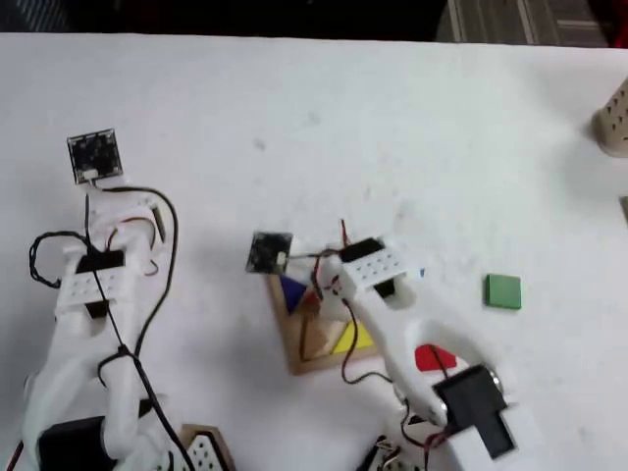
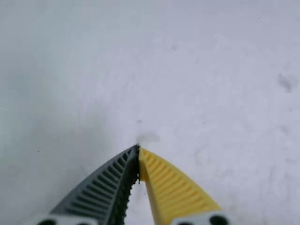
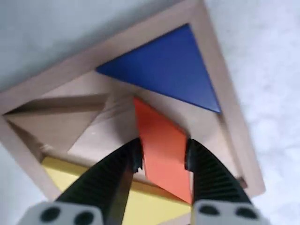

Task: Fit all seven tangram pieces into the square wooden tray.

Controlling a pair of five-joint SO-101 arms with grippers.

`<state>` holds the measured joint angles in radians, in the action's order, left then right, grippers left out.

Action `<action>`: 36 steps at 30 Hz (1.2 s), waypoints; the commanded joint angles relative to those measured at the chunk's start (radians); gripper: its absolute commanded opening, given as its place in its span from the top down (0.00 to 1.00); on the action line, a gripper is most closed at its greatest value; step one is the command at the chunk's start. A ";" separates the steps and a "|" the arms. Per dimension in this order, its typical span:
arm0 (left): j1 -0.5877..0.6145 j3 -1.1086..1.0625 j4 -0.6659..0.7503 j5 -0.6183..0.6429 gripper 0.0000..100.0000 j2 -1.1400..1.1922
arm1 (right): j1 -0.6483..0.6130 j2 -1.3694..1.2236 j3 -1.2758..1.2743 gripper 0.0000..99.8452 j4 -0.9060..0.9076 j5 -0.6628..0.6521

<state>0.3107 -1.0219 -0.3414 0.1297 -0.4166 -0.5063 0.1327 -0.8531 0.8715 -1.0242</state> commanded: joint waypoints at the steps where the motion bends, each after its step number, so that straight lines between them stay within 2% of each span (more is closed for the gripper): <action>1: -0.018 0.003 0.025 -0.009 0.98 -0.004 | -0.007 0.119 -0.048 0.88 0.024 0.000; 4: -0.018 0.003 0.025 -0.009 0.98 -0.004 | -0.002 0.179 -0.078 0.84 0.007 0.012; 7: -0.018 0.003 0.025 -0.009 0.98 -0.004 | -0.001 0.170 -0.100 0.77 -0.067 0.095; 12: -0.018 0.003 0.025 -0.009 0.98 -0.004 | 0.001 0.070 -0.100 0.77 -0.120 0.098; 14: -0.018 0.003 0.025 -0.009 0.98 -0.002 | 0.001 0.028 -0.080 0.80 -0.117 0.098; 18: -0.018 0.003 0.025 -0.009 0.98 -0.002 | 0.019 0.005 -0.018 0.99 -0.105 0.106; 22: -0.018 0.003 0.025 -0.009 0.98 -0.002 | 0.077 0.048 0.086 0.95 -0.005 0.210; 25: -0.018 0.003 0.025 -0.009 0.98 -0.002 | 0.157 0.117 0.181 0.95 0.101 0.262; 30: -0.018 0.003 0.025 -0.011 0.98 -0.002 | 0.341 0.242 0.295 0.95 0.266 0.264; 34: -0.018 0.003 0.025 -0.011 0.98 -0.002 | 0.527 0.312 0.313 0.95 0.314 0.250; 36: -0.018 0.003 0.025 -0.011 0.98 -0.002 | 0.627 0.325 0.295 0.95 0.331 0.201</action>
<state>0.3107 -1.0219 -0.3414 0.1297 -0.4166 -0.0138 0.3982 -0.5892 1.1753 -0.7725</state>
